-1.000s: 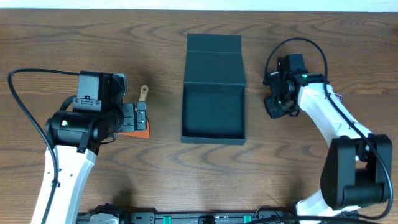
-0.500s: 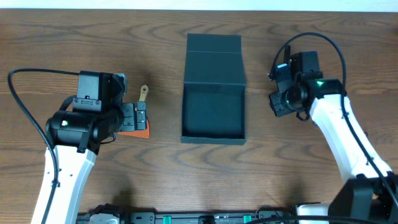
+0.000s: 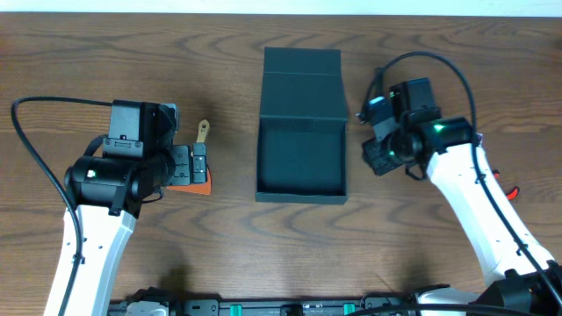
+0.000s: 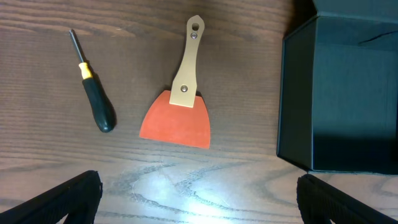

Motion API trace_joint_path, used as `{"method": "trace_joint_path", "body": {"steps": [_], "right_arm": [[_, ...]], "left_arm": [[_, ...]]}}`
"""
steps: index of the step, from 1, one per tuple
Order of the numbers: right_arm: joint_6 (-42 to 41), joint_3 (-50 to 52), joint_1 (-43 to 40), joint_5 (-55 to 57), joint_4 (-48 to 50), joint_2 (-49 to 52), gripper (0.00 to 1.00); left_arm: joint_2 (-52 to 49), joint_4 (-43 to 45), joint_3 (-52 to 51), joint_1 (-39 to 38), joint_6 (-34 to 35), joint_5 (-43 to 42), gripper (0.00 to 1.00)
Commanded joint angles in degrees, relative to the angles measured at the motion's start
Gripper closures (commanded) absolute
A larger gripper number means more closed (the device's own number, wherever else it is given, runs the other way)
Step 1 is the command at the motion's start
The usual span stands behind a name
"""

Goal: Pack container
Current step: 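Carry the hammer left into the green box and lower it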

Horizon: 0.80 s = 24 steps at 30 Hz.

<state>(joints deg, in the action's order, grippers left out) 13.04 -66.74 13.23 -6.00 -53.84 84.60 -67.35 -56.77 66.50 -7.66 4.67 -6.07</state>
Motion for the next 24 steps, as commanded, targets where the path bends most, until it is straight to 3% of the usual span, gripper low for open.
{"method": "trace_joint_path", "body": {"steps": [1,15,24], "right_arm": [[1.55,-2.01,3.26,-1.16,-1.03,-1.22,0.99],[14.56,-6.12,14.32,-2.08,-3.93,-1.22,0.99],[17.59,-6.10,15.67,-2.21,-2.69,-0.66,0.99]], "left_arm": [[-0.09,-0.13,0.98,-0.09,-0.31,-0.37,0.01],[-0.09,-0.15,0.98,-0.09,-0.31,-0.37,0.01],[-0.09,-0.13,0.98,-0.09,-0.28,-0.39,0.02]]}}
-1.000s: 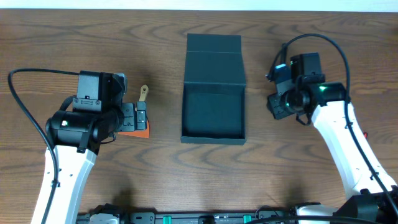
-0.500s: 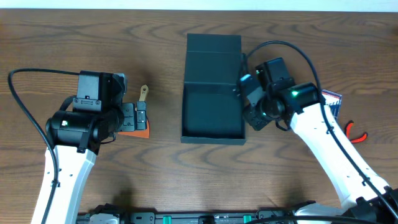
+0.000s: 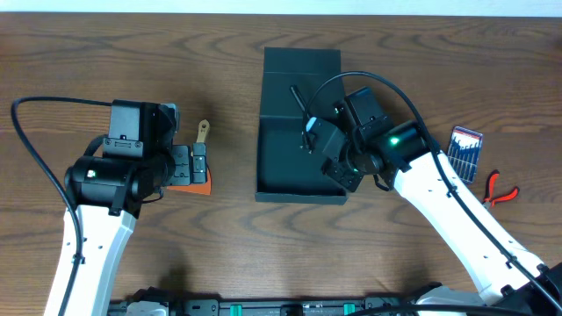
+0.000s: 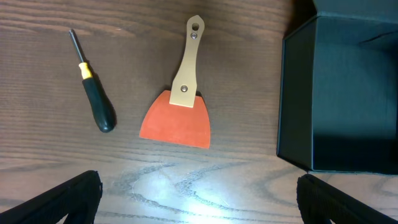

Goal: Pack container
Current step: 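Carry the hammer left into the green box and lower it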

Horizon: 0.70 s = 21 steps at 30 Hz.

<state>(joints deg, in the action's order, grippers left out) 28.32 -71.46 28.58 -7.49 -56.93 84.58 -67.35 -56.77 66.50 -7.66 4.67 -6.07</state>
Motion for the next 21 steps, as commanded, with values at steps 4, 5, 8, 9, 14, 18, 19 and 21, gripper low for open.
{"method": "trace_joint_path", "body": {"steps": [4,5,8,9,14,18,19,21], "right_arm": [[2.91,-1.27,0.33,-0.72,0.39,0.55,0.99],[3.63,-1.27,0.33,-0.76,0.22,1.01,0.99],[6.38,-1.22,0.33,-1.01,-0.66,2.78,0.99],[7.37,-1.22,0.33,-0.96,-1.07,3.23,0.99],[11.21,-1.22,0.26,-0.96,-2.03,5.38,0.99],[11.21,-1.20,0.24,-0.96,-2.03,7.19,0.99],[11.21,-1.20,0.24,-0.96,-2.05,7.69,0.99],[11.21,-1.16,0.24,-0.96,-2.03,8.85,0.99]], "left_arm": [[-0.09,-0.13,0.98,-0.09,-0.28,-0.39,0.02],[-0.09,-0.11,0.96,-0.09,-0.28,-0.39,0.01],[-0.09,-0.13,0.98,-0.09,-0.28,-0.37,0.02],[-0.09,-0.13,0.96,-0.09,-0.28,-0.39,0.02],[-0.09,-0.11,0.96,-0.09,-0.28,-0.39,0.01],[-0.09,-0.09,0.98,-0.09,-0.28,-0.39,0.01],[-0.09,-0.07,0.98,-0.09,-0.28,-0.37,0.01],[-0.09,0.07,0.98,-0.09,-0.28,-0.39,0.02]]}}
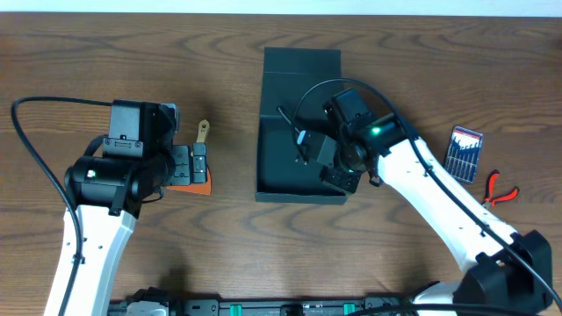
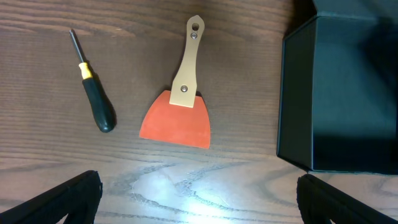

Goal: Pack container
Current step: 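Carry the hammer left into the green box and lower it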

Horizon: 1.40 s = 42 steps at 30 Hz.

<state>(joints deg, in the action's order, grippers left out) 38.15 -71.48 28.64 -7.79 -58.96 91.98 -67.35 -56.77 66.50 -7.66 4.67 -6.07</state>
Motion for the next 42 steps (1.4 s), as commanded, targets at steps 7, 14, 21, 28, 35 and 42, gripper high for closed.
{"method": "trace_joint_path", "body": {"steps": [7,14,21,28,35,42], "right_arm": [[1.36,-1.14,0.17,-0.68,0.02,5.11,0.99],[1.38,-1.14,0.17,-0.70,0.31,6.99,0.99],[1.36,-1.14,0.17,-0.68,0.46,7.04,0.89],[1.33,-1.14,0.17,-0.66,0.39,7.04,0.67],[1.33,-1.14,0.17,-0.66,-0.22,7.04,0.60],[1.33,-0.92,0.17,-0.63,-0.15,7.04,0.43]], "left_arm": [[-0.09,0.09,0.98,-0.09,-0.28,-0.39,0.01],[-0.09,0.11,0.98,-0.09,-0.28,-0.37,0.02],[-0.09,0.09,0.98,-0.09,-0.28,-0.39,0.01],[-0.09,0.09,0.98,-0.09,-0.28,-0.39,0.02],[-0.09,0.09,0.98,-0.09,-0.26,-0.39,0.02],[-0.09,0.09,0.98,-0.09,-0.28,-0.39,0.01]]}}
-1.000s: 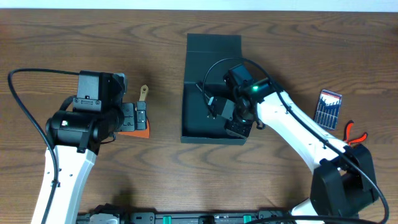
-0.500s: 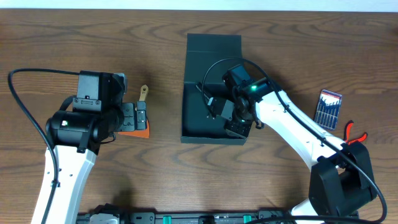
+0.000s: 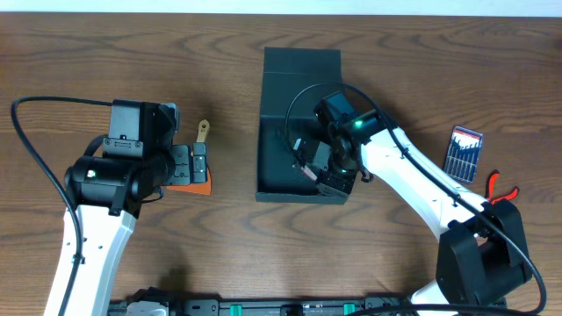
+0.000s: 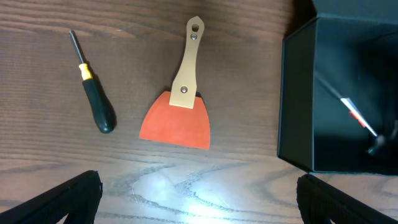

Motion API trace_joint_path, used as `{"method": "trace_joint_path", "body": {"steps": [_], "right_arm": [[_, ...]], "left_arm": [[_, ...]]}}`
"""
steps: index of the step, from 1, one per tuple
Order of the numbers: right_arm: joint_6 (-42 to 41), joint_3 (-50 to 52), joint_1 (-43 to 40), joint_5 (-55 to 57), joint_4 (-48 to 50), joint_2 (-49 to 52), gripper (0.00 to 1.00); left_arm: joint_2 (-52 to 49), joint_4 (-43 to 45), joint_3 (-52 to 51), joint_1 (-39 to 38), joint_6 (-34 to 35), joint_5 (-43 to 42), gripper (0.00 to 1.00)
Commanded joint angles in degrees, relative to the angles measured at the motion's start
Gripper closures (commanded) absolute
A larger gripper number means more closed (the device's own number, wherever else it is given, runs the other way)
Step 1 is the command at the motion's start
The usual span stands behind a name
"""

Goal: Pack container
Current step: 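Carry the hammer left into the green box and lower it, then open the right gripper and move it to the screwdriver set case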

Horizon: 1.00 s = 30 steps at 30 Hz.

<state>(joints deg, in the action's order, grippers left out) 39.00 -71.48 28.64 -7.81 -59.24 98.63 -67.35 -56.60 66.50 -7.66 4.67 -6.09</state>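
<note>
The open black box (image 3: 272,180) lies mid-table with its lid (image 3: 301,70) folded back. My right gripper (image 3: 305,156) is down inside it, shut on a slim screwdriver whose shaft (image 4: 345,106) slants across the box interior in the left wrist view. An orange scraper (image 4: 180,115) with a tan handle lies left of the box (image 4: 298,93). A black screwdriver (image 4: 94,102) with a yellow band lies further left. My left gripper (image 4: 199,202) hovers open over the wood just short of the scraper, holding nothing.
A pack of small screwdrivers (image 3: 464,151) and red-handled pliers (image 3: 499,186) lie at the right of the table. The left arm (image 3: 114,171) covers the table left of the scraper (image 3: 197,183) in the overhead view.
My right gripper has moved further down and left inside the box. The screwdriver's shaft now shows in the left wrist view. The left arm, scraper and black screwdriver have not moved.
My right gripper was first to the right of the box, what it held hidden. Then it was over the box's hinge with a slim screwdriver in its fingers, then over the box's cavity, and now low inside it. The left gripper stayed open over the scraper.
</note>
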Motion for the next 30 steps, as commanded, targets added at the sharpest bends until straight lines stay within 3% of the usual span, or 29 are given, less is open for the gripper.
{"method": "trace_joint_path", "body": {"steps": [1,15,19,24,27,30], "right_arm": [[0.50,-0.83,0.17,-0.61,0.31,0.39,0.43],[-2.75,-1.22,0.15,0.68,5.49,0.11,0.53],[-13.73,-5.49,-0.02,7.91,7.34,-1.11,0.42],[-36.65,-16.55,-4.96,17.88,1.97,-1.66,0.02],[-52.74,-22.62,-11.80,21.05,-5.31,-1.66,0.01],[-58.51,-25.83,-19.41,19.71,-10.08,-1.66,0.01]], "left_arm": [[-0.09,-0.09,0.96,-0.09,-0.28,-0.37,0.01],[-0.09,-0.09,0.98,-0.09,-0.28,-0.37,0.01],[-0.09,-0.09,0.98,-0.09,-0.28,-0.37,0.02],[-0.09,-0.11,0.98,-0.09,-0.28,-0.37,0.01],[-0.09,-0.13,0.98,-0.09,-0.28,-0.37,0.02],[-0.09,-0.13,0.98,-0.09,-0.28,-0.37,0.01]]}}
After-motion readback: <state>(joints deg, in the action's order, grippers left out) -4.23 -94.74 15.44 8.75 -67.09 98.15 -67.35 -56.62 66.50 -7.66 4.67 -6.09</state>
